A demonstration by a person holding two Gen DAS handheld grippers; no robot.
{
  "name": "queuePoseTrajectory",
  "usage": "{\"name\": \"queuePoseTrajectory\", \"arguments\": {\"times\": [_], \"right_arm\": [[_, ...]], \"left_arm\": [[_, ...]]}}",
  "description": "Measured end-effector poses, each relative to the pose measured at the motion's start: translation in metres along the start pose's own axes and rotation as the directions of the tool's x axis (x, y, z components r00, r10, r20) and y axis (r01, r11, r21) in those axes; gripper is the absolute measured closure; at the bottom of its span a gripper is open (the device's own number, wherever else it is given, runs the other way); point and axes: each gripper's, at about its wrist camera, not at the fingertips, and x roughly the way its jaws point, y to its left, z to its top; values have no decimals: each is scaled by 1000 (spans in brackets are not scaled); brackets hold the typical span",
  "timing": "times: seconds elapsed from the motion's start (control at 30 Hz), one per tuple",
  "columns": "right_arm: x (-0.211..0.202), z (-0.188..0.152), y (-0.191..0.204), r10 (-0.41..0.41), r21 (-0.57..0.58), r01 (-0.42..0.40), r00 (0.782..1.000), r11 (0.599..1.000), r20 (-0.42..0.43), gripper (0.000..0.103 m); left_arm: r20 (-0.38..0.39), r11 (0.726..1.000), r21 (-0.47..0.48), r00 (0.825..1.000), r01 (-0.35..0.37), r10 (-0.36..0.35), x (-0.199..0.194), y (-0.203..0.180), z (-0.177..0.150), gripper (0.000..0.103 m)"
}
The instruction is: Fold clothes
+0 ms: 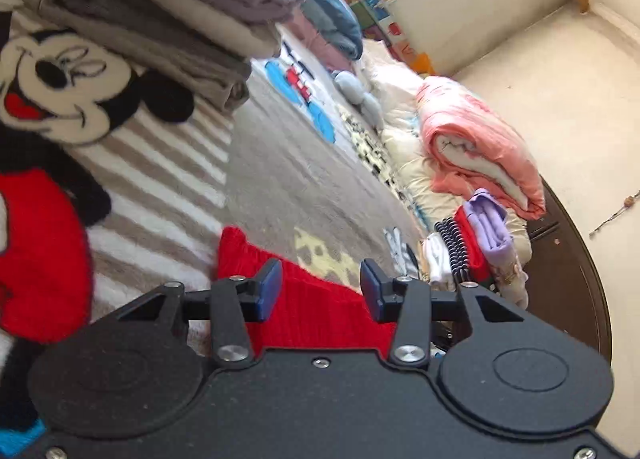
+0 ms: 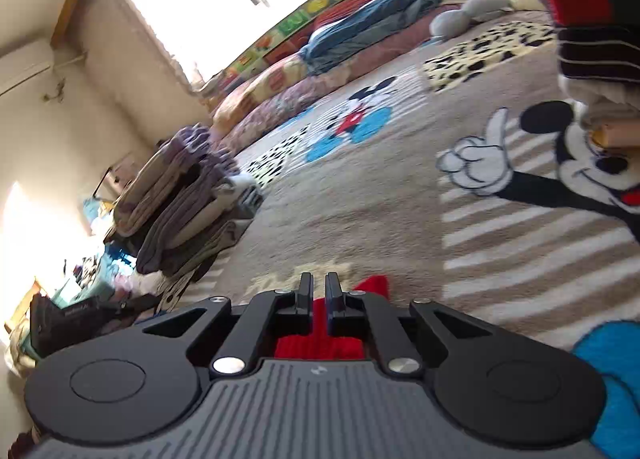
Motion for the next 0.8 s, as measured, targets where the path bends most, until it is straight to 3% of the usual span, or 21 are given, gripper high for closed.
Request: {"name": "queuePoseTrajectory", "arguments": {"times": [0.03,0.07,0.1,0.13,0.2,0.33,0.43,0.5,0.53,0.57,0.67,0.8], "right_arm": [[11,0,2,-8,-16,7,999,1000,-54,79],[22,-3,-4,-42,-9,41,994,999,-105,72],[30,-6,-17,-64,24,67,990,997,-126,81],[31,-9,-35,-39,110,51,993,993,-110,103],[24,-15,-69,30,313,-9,998,950,-62,103],[22,-15,-64,12,296,10,997,955,-74,103],[16,-11,-56,-19,290,39,997,956,-69,103],[3,-8,-39,-43,237,53,998,970,-48,84],[-5,-7,-30,-52,203,58,998,977,-36,66],[-14,-6,-19,-57,161,60,998,985,-26,61],[-46,-12,21,-50,19,50,999,999,-10,61],[-85,-55,71,-68,-169,68,998,983,7,61]], "left_arm": [[-4,999,-49,1000,-24,24,4,9,0,72],[-2,995,-101,1000,-12,12,5,18,0,80],[1,988,-152,1000,1,0,5,28,1,85],[5,983,-182,1000,12,-11,5,32,2,90],[15,981,-192,999,33,-31,1,31,4,88],[43,986,-148,996,82,-77,-8,14,-1,53],[63,998,-44,997,42,-39,-21,-10,-10,50],[62,999,45,998,-13,10,-27,-26,-22,50],[58,995,89,998,-35,30,-28,-35,-30,50],[53,991,127,998,-51,44,-30,-42,-39,50],[44,965,241,995,-100,92,-36,-65,-67,50],[75,891,407,979,-203,189,-45,-93,-116,50]]}}
